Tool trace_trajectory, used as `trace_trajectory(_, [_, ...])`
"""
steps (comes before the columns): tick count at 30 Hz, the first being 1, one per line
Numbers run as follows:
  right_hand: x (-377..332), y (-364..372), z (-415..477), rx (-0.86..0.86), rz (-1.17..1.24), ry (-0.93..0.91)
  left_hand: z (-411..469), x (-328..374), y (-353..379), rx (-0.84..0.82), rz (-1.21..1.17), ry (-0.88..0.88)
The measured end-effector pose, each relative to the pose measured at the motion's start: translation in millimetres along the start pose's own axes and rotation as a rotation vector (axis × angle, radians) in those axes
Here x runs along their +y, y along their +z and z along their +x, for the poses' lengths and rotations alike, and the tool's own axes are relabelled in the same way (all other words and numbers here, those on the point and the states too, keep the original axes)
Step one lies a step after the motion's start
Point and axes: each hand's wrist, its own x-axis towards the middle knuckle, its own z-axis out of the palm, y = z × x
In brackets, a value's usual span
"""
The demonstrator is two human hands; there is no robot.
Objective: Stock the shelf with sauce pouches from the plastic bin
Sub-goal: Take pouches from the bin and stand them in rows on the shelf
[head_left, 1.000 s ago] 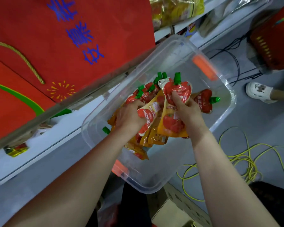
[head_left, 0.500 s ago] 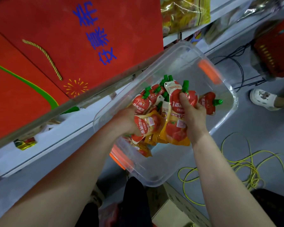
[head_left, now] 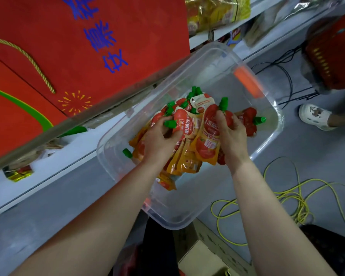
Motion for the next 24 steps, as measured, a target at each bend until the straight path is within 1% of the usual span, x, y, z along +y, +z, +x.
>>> trace_trajectory(2, [2,0,4,0.018,-0.009,-0.006,5,-4,8,0.006,-0.03,-0.057])
trace_trajectory(4, [2,0,6,0.04,-0.016,-0.009,8,-5,15,0.021,-0.065,-0.059])
trace_trajectory(6, [3,1,7,0.051,0.001,-0.008,8,-2,16,0.046,-0.103,-0.022])
trace_trajectory(10, [-5,-3,1,0.066,0.103,0.008,-2,16,3,0.07,-0.07,0.098])
trace_trajectory(14, [-29,-4,-20,0.028,0.188,0.042,-26,41,-33,0.113,-0.13,0.205])
trace_trajectory(19, [-72,8,-61,0.002,0.144,-0.016,-58,65,-88,0.191,-0.137,0.236])
trace_trajectory(24, [-125,29,-120,-0.069,0.092,-0.072,-110,93,-144,0.217,-0.227,0.263])
